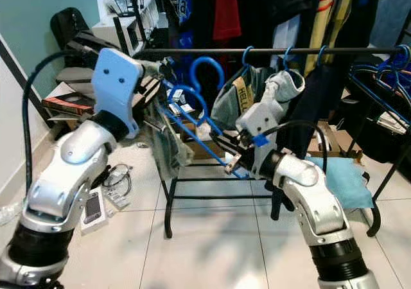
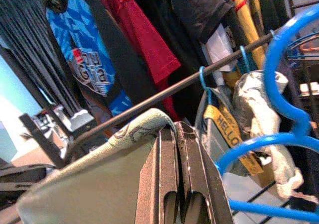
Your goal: Hang hanger
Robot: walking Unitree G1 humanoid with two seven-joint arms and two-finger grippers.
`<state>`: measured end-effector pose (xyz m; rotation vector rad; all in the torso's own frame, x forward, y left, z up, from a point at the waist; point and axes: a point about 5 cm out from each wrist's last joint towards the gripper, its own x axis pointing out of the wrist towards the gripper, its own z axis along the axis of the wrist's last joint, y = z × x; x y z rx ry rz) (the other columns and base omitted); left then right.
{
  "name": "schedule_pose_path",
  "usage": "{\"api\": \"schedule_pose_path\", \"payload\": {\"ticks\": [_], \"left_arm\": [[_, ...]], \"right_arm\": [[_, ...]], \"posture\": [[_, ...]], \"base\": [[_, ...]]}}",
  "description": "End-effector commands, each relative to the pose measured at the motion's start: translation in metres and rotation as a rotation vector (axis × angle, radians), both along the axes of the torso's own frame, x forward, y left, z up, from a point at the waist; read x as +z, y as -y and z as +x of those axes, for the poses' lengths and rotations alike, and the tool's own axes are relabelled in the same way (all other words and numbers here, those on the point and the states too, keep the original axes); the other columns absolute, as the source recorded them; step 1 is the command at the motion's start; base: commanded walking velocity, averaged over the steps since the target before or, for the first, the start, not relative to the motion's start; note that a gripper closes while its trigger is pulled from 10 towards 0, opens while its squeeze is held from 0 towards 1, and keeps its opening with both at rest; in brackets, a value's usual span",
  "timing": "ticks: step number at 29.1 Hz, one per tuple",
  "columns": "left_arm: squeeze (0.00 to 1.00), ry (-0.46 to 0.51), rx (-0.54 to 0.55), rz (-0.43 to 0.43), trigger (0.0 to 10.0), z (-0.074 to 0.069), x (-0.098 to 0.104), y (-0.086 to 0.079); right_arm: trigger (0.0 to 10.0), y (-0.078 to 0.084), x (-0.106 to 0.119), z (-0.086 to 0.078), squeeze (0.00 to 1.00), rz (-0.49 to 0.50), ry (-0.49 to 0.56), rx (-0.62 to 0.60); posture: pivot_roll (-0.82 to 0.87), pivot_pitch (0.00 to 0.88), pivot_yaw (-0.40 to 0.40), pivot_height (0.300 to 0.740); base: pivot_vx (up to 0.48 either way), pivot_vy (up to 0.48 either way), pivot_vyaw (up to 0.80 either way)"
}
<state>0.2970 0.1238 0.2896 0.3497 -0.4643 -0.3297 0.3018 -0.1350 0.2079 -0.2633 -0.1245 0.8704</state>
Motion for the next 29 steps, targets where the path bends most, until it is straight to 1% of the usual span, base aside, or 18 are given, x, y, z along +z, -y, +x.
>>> {"api": "schedule_pose_path", "payload": {"ticks": [1, 3, 5, 14, 15, 18, 19, 22, 23, 24, 25, 26, 28, 29], "left_arm": [[0.00, 0.023, 0.013, 0.027, 0.0, 0.000, 0.004, -0.007], [0.00, 0.011, 0.023, 0.076, 0.0, 0.001, -0.001, -0.011], [0.00, 0.007, 0.022, 0.088, 0.0, 0.001, -0.002, -0.012], [0.00, -0.001, 0.006, 0.093, 0.0, 0.000, -0.004, -0.011], [0.00, -0.042, -0.090, 0.123, 0.0, -0.006, -0.014, 0.003], [0.00, -0.042, -0.090, 0.123, 0.0, -0.006, -0.014, 0.003], [0.00, -0.077, -0.176, 0.140, 0.4, -0.012, -0.023, 0.015], [0.00, -0.077, -0.176, 0.140, 0.4, -0.012, -0.023, 0.015], [0.00, -0.103, -0.258, 0.145, 0.4, -0.018, -0.028, 0.025], [0.00, -0.103, -0.258, 0.145, 0.4, -0.018, -0.028, 0.025], [0.00, -0.127, -0.343, 0.156, 0.0, -0.025, -0.033, 0.034], [0.00, -0.137, -0.376, 0.163, 0.5, -0.028, -0.035, 0.037], [0.00, -0.143, -0.394, 0.170, 0.5, -0.030, -0.036, 0.038], [0.00, -0.148, -0.396, 0.178, 3.6, -0.029, -0.037, 0.038]], "right_arm": [[10.0, -0.003, -0.006, 0.000, 0.00, -0.024, -0.022, 0.011], [10.0, -0.001, -0.006, 0.001, 0.00, -0.024, -0.018, -0.001], [10.0, -0.001, -0.005, 0.002, 0.00, -0.023, -0.016, -0.003], [10.0, -0.001, -0.005, 0.002, 0.00, -0.020, -0.013, -0.005], [10.0, 0.001, -0.002, 0.004, 0.00, -0.010, -0.004, -0.018], [10.0, 0.001, -0.002, 0.004, 0.00, -0.010, -0.004, -0.018], [10.0, 0.002, 0.000, 0.005, 0.00, -0.003, 0.003, -0.028], [10.0, 0.002, 0.000, 0.005, 0.00, -0.003, 0.003, -0.028], [10.0, 0.003, 0.001, 0.005, 0.00, 0.001, 0.008, -0.035], [10.0, 0.003, 0.001, 0.005, 0.00, 0.001, 0.008, -0.035], [10.0, 0.003, 0.001, 0.006, 0.00, 0.003, 0.010, -0.041], [10.0, 0.003, 0.001, 0.006, 0.00, 0.003, 0.010, -0.044], [10.0, 0.003, 0.000, 0.006, 0.00, 0.003, 0.010, -0.045], [10.0, 0.002, 0.000, 0.006, 0.00, 0.002, 0.010, -0.045]], "posture": [[-0.04, 0.000, 0.030, 0.740], [-0.04, 0.000, 0.030, 0.740], [-0.04, 0.000, 0.030, 0.740], [-0.04, 0.000, 0.030, 0.740], [-0.05, 0.000, 0.030, 0.740], [-0.05, 0.000, 0.030, 0.740], [-0.05, 0.000, 0.030, 0.740], [-0.05, 0.000, 0.030, 0.740], [-0.05, 0.000, 0.032, 0.740], [-0.05, 0.000, 0.032, 0.740], [-0.05, 0.000, 0.033, 0.740], [-0.04, 0.000, 0.032, 0.740], [-0.04, 0.000, 0.032, 0.740], [-0.04, 0.000, 0.033, 0.740]], "base": [[0.000, 0.000, 0.00], [0.000, 0.000, 0.00], [0.000, 0.000, 0.00], [0.000, 0.000, 0.00], [0.000, 0.000, 0.00], [0.000, 0.000, 0.00], [0.000, 0.000, 0.00], [0.000, 0.000, 0.00], [0.000, 0.000, 0.00], [0.000, 0.000, 0.00], [0.000, 0.000, 0.00], [0.000, 0.000, 0.00], [0.000, 0.000, 0.00], [0.000, 0.000, 0.00]]}}
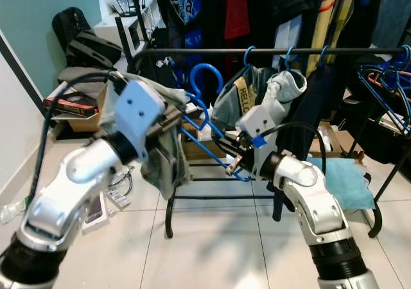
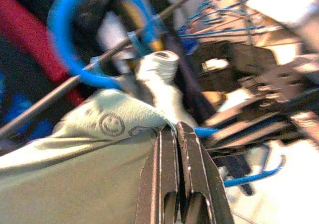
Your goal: Hang hanger
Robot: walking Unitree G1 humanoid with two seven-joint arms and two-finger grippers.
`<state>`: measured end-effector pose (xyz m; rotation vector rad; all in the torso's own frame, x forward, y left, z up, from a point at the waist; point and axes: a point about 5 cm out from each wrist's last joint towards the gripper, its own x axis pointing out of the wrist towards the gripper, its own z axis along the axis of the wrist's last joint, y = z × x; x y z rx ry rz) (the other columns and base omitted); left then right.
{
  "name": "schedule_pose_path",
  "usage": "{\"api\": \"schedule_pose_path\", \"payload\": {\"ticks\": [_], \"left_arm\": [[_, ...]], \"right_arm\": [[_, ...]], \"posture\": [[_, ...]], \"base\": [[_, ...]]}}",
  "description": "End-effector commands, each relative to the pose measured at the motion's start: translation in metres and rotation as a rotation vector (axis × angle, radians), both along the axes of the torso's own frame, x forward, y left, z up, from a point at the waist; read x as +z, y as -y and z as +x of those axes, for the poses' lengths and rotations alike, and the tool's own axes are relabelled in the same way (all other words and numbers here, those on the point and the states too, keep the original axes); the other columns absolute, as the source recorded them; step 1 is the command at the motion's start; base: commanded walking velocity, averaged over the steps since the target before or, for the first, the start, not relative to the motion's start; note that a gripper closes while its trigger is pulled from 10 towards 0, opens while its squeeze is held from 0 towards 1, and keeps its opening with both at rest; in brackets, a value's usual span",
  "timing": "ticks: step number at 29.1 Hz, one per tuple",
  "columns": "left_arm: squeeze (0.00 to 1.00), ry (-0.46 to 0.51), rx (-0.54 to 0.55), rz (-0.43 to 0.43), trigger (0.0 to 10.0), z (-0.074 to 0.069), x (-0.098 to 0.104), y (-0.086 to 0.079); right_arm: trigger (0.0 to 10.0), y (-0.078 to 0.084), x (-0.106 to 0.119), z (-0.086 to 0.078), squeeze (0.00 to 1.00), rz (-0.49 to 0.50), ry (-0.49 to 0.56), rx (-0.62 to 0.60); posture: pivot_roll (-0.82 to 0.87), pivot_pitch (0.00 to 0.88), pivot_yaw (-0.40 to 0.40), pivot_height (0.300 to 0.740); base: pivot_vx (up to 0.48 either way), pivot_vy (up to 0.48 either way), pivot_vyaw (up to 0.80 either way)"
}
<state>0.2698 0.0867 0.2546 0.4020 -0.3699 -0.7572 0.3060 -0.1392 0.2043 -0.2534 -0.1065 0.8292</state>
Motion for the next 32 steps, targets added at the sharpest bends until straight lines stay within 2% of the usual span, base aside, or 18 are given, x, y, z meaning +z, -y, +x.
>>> {"api": "schedule_pose_path", "payload": {"ticks": [1, 2, 7, 8, 9, 11, 16, 20, 23, 26, 27, 28, 29, 31, 32], "left_arm": [[0.00, -0.014, -0.014, 0.014, 3.6, -0.002, -0.003, 0.001], [0.00, -0.017, -0.002, 0.024, 10.0, 0.000, -0.005, -0.001], [0.00, -0.017, 0.018, 0.039, 10.0, 0.002, -0.007, -0.003], [0.69, -0.019, 0.046, 0.057, 10.0, 0.005, -0.009, -0.006], [1.00, -0.011, 0.082, 0.082, 10.0, 0.009, -0.010, -0.011], [1.00, 0.006, 0.143, 0.097, 10.0, 0.015, -0.008, -0.019], [1.00, 0.038, 0.175, 0.068, 10.0, 0.019, 0.007, -0.031], [1.00, 0.048, 0.154, 0.041, 10.0, 0.018, 0.017, -0.036], [1.00, 0.069, 0.091, -0.017, 10.0, 0.014, 0.039, -0.050], [1.00, 0.080, 0.059, -0.021, 10.0, 0.012, 0.048, -0.058], [0.90, 0.084, 0.021, -0.019, 10.0, 0.009, 0.056, -0.065], [0.90, 0.084, 0.021, -0.019, 10.0, 0.009, 0.056, -0.065], [0.11, 0.063, -0.101, 0.024, 10.0, -0.002, 0.065, -0.071], [0.11, 0.063, -0.101, 0.024, 10.0, -0.002, 0.065, -0.071], [0.00, 0.022, -0.187, 0.080, 10.0, -0.007, 0.063, -0.071]], "right_arm": [[10.0, -0.002, 0.004, 0.002, 0.00, -0.004, 0.025, -0.001], [10.0, -0.003, 0.003, 0.002, 0.00, -0.004, 0.025, 0.001], [10.0, -0.003, 0.003, 0.002, 0.00, -0.004, 0.025, 0.004], [10.0, -0.004, 0.004, 0.002, 0.00, -0.005, 0.026, 0.007], [10.0, -0.004, 0.004, 0.002, 0.00, -0.005, 0.027, 0.012], [10.0, -0.004, 0.004, 0.001, 0.00, -0.005, 0.029, 0.022], [10.0, -0.004, 0.004, -0.001, 0.00, -0.009, 0.026, 0.057], [10.0, -0.003, 0.005, -0.003, 0.00, -0.007, 0.026, 0.075], [10.0, 0.002, 0.004, -0.005, 0.00, -0.019, 0.023, 0.106], [10.0, 0.004, 0.003, -0.007, 0.00, -0.032, 0.017, 0.128], [10.0, 0.006, 0.002, -0.009, 0.00, -0.048, 0.008, 0.153], [10.0, 0.006, 0.002, -0.009, 0.00, -0.048, 0.008, 0.153], [10.0, 0.008, -0.003, -0.012, 0.00, -0.092, -0.014, 0.211], [10.0, 0.008, -0.003, -0.012, 0.00, -0.092, -0.014, 0.211], [10.0, 0.006, -0.006, -0.014, 0.00, -0.120, -0.028, 0.255]], "posture": [[-0.04, 0.000, 0.033, 0.740], [-0.04, 0.000, 0.033, 0.740], [-0.04, 0.000, 0.032, 0.740], [-0.04, 0.000, 0.032, 0.740], [-0.04, 0.000, 0.032, 0.740], [-0.05, 0.000, 0.033, 0.740], [-0.05, 0.000, 0.032, 0.740], [-0.05, 0.000, 0.034, 0.740], [-0.05, 0.000, 0.038, 0.740], [-0.05, 0.000, 0.038, 0.740], [-0.05, 0.000, 0.038, 0.740], [-0.05, 0.000, 0.038, 0.740], [-0.05, 0.000, 0.038, 0.740], [-0.05, 0.000, 0.038, 0.740], [-0.04, 0.000, 0.035, 0.740]], "base": [[0.000, 0.000, 0.00], [0.000, 0.000, 0.00], [0.000, 0.000, 0.00], [0.000, 0.000, 0.00], [0.000, 0.000, 0.00], [0.000, 0.000, 0.00], [0.000, 0.000, 0.00], [0.000, 0.000, 0.00], [0.000, 0.000, 0.00], [0.000, 0.000, 0.00], [0.000, 0.000, 0.00], [0.000, 0.000, 0.00], [0.000, 0.000, 0.00], [0.000, 0.000, 0.00], [0.000, 0.000, 0.00]]}}
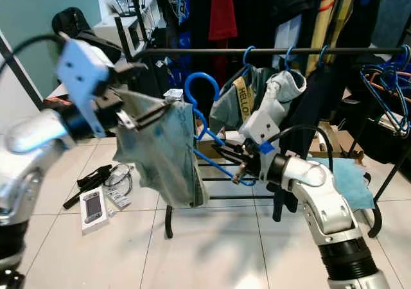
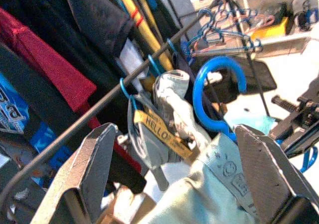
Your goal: Hang hanger
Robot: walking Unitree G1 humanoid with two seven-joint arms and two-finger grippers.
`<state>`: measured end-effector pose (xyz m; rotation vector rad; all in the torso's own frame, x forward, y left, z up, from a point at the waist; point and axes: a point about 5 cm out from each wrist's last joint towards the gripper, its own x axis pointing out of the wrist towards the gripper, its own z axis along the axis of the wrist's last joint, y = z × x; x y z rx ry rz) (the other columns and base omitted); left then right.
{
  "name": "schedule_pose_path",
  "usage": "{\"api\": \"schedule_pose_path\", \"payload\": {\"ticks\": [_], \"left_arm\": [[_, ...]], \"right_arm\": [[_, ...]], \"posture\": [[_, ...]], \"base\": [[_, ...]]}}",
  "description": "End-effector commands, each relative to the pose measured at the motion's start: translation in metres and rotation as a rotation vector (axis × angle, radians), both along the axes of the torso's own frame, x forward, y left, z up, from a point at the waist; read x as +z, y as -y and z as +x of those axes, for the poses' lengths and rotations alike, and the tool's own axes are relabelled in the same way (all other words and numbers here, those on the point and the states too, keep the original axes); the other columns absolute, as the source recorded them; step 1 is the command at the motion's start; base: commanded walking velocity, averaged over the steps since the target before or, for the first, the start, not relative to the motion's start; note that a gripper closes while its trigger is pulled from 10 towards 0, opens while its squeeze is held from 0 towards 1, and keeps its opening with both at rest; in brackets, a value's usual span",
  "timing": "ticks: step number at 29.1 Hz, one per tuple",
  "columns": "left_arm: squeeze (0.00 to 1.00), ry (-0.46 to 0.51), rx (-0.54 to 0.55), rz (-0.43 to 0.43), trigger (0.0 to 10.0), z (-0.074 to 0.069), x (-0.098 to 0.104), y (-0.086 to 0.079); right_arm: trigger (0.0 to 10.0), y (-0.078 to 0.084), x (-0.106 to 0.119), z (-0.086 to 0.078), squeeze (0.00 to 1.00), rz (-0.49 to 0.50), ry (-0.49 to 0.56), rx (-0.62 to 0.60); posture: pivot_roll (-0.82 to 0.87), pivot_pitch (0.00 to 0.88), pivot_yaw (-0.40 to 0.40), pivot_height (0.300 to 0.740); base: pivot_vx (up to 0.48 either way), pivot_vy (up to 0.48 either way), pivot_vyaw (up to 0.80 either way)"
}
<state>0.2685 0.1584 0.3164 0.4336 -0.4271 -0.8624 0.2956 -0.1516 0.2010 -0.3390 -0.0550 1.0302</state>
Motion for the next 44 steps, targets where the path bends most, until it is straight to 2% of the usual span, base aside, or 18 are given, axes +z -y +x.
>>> {"api": "schedule_pose_path", "payload": {"ticks": [1, 4, 6, 10, 16, 26, 27, 29, 30, 33, 34, 35, 36, 38, 40, 41, 42, 44], "left_arm": [[0.00, -0.024, -0.076, 0.050, 10.0, -0.006, 0.001, 0.001], [0.00, -0.131, -0.254, 0.258, 10.0, -0.014, -0.011, 0.000], [0.00, -0.159, -0.294, 0.307, 10.0, -0.012, -0.014, -0.001], [0.00, -0.170, -0.309, 0.326, 10.0, -0.011, -0.015, -0.002], [0.00, -0.249, -0.359, 0.442, 10.0, -0.007, -0.031, -0.002], [0.00, -0.333, -0.383, 0.448, 9.7, -0.008, -0.040, -0.006], [0.00, -0.343, -0.377, 0.452, 8.4, -0.007, -0.043, -0.006], [0.00, -0.349, -0.372, 0.455, 8.4, -0.006, -0.045, -0.007], [0.00, -0.360, -0.365, 0.459, 5.3, -0.004, -0.048, -0.008], [0.00, -0.366, -0.360, 0.462, 5.3, -0.003, -0.049, -0.009], [0.00, -0.377, -0.350, 0.461, 3.8, -0.002, -0.053, -0.009], [0.00, -0.377, -0.350, 0.461, 3.8, -0.002, -0.053, -0.009], [0.00, -0.390, -0.342, 0.459, 2.8, 0.000, -0.057, -0.009], [0.00, -0.400, -0.336, 0.458, 2.2, 0.001, -0.060, -0.009], [0.00, -0.400, -0.336, 0.458, 2.2, 0.001, -0.060, -0.009], [0.00, -0.409, -0.331, 0.455, 0.7, 0.002, -0.063, -0.009], [0.00, -0.425, -0.326, 0.457, 0.0, 0.003, -0.067, -0.009], [0.00, -0.435, -0.323, 0.458, 0.0, 0.003, -0.069, -0.009]], "right_arm": [[10.0, -0.006, -0.002, -0.004, 0.00, -0.007, 0.001, 0.064], [10.0, -0.015, -0.011, -0.014, 0.00, -0.108, -0.028, 0.209], [10.0, -0.019, -0.013, -0.016, 0.00, -0.145, -0.031, 0.255], [10.0, -0.021, -0.013, -0.018, 0.00, -0.157, -0.032, 0.279], [10.0, -0.028, -0.008, -0.018, 0.00, -0.178, -0.010, 0.334], [10.0, -0.027, -0.004, -0.012, 0.00, -0.181, 0.021, 0.312], [10.0, -0.028, -0.003, -0.012, 0.00, -0.181, 0.024, 0.317], [10.0, -0.028, -0.002, -0.013, 0.00, -0.180, 0.026, 0.321], [10.0, -0.029, -0.002, -0.013, 0.00, -0.181, 0.027, 0.327], [10.0, -0.030, -0.002, -0.013, 0.00, -0.182, 0.028, 0.331], [10.0, -0.030, -0.001, -0.014, 0.00, -0.181, 0.031, 0.334], [10.0, -0.030, -0.001, -0.014, 0.00, -0.181, 0.031, 0.334], [10.0, -0.031, 0.000, -0.014, 0.00, -0.180, 0.033, 0.336], [10.0, -0.031, 0.001, -0.014, 0.00, -0.178, 0.035, 0.338], [10.0, -0.031, 0.001, -0.014, 0.00, -0.178, 0.035, 0.338], [10.0, -0.032, 0.002, -0.015, 0.00, -0.175, 0.037, 0.339], [10.0, -0.033, 0.003, -0.015, 0.00, -0.170, 0.041, 0.341], [10.0, -0.033, 0.004, -0.015, 0.00, -0.167, 0.043, 0.342]], "posture": [[-0.04, 0.000, 0.035, 0.740], [-0.04, 0.000, 0.041, 0.740], [-0.04, 0.000, 0.043, 0.740], [-0.04, 0.000, 0.043, 0.740], [-0.05, 0.000, 0.060, 0.740], [-0.05, 0.000, 0.063, 0.740], [-0.05, 0.000, 0.063, 0.740], [-0.05, 0.000, 0.063, 0.740], [-0.05, 0.000, 0.063, 0.740], [-0.05, 0.000, 0.062, 0.740], [-0.05, 0.000, 0.064, 0.740], [-0.05, 0.000, 0.064, 0.740], [-0.05, 0.000, 0.064, 0.740], [-0.05, 0.000, 0.064, 0.740], [-0.05, 0.000, 0.064, 0.740], [-0.05, 0.000, 0.063, 0.740], [-0.05, 0.000, 0.064, 0.740], [-0.05, 0.000, 0.064, 0.740]], "base": [[0.000, 0.000, 0.00], [0.000, 0.000, 0.00], [0.000, 0.000, 0.00], [0.000, 0.000, 0.00], [0.000, 0.000, 0.00], [0.000, 0.000, 0.00], [0.000, 0.000, 0.00], [0.000, 0.000, 0.00], [0.000, 0.000, 0.00], [0.000, 0.000, 0.00], [0.000, 0.000, 0.00], [0.000, 0.000, 0.00], [0.000, 0.000, 0.00], [0.000, 0.000, 0.00], [0.000, 0.000, 0.00], [0.000, 0.000, 0.00], [0.000, 0.000, 0.00], [0.000, 0.000, 0.00]]}}
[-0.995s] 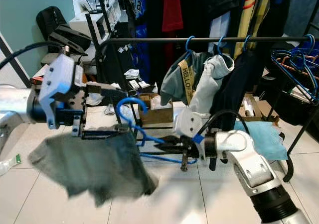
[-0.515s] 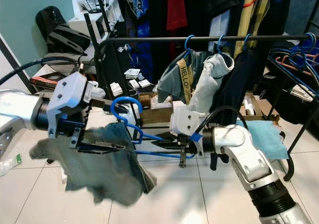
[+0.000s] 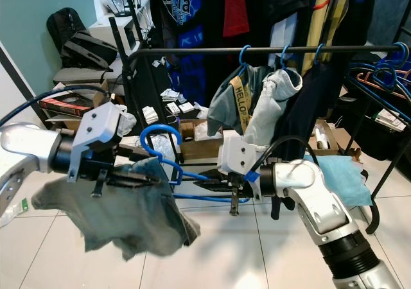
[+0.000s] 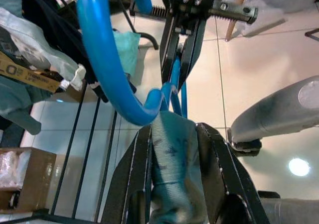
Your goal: Hang hanger
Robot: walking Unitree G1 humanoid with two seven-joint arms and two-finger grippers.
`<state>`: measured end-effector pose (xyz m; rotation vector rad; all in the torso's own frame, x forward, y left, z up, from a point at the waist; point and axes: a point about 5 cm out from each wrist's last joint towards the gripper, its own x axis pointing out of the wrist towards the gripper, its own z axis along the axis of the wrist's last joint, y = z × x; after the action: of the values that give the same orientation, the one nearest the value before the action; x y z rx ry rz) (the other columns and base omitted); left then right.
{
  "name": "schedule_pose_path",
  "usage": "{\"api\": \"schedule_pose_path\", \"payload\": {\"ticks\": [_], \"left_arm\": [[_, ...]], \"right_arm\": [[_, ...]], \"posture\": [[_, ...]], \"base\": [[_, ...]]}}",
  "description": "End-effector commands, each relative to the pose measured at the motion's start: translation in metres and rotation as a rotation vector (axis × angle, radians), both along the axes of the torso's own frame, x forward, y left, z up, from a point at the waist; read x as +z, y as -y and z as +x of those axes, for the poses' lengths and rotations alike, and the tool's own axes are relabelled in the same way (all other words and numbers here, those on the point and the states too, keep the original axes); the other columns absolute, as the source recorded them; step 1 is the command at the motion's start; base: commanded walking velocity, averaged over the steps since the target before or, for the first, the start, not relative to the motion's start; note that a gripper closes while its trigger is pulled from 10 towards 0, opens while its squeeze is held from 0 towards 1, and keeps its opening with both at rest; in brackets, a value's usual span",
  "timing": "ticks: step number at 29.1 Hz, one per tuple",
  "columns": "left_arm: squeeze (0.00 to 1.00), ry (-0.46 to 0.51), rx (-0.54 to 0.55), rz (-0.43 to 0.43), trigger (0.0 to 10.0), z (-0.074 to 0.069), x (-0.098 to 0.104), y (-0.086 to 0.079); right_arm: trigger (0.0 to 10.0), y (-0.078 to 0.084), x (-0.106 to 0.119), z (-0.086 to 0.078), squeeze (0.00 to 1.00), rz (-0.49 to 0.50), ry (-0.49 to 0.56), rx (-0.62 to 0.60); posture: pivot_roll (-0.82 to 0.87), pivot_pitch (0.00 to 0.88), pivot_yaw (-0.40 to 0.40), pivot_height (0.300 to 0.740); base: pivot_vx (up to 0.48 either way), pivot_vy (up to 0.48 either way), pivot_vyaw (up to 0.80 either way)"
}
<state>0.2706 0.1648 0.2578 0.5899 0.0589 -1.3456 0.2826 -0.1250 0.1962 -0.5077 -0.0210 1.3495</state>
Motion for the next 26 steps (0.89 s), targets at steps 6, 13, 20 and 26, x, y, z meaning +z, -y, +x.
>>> {"api": "schedule_pose_path", "payload": {"ticks": [6, 13, 20, 26], "left_arm": [[0.00, -0.064, 0.021, 0.056, 0.0, 0.001, -0.018, -0.005], [0.00, -0.043, 0.025, 0.054, 0.0, 0.003, -0.016, -0.005], [0.00, 0.037, 0.042, 0.018, 0.0, 0.009, -0.002, -0.006], [0.00, 0.123, 0.062, -0.012, 0.0, 0.016, 0.014, -0.013]], "right_arm": [[10.0, -0.006, 0.011, -0.002, 0.00, 0.025, 0.042, 0.033], [10.0, -0.008, 0.016, 0.000, 0.00, 0.064, 0.044, 0.012], [10.0, -0.003, 0.013, 0.002, 1.00, 0.082, -0.017, -0.023], [10.0, 0.016, 0.012, 0.003, 1.00, 0.107, -0.049, -0.090]], "posture": [[-0.06, 0.000, 0.065, 0.740], [-0.05, 0.000, 0.064, 0.740], [-0.05, 0.000, 0.065, 0.740], [-0.06, 0.000, 0.064, 0.740]], "base": [[0.000, 0.000, 0.00], [0.000, 0.000, 0.00], [0.000, 0.000, 0.00], [0.000, 0.000, 0.00]]}}
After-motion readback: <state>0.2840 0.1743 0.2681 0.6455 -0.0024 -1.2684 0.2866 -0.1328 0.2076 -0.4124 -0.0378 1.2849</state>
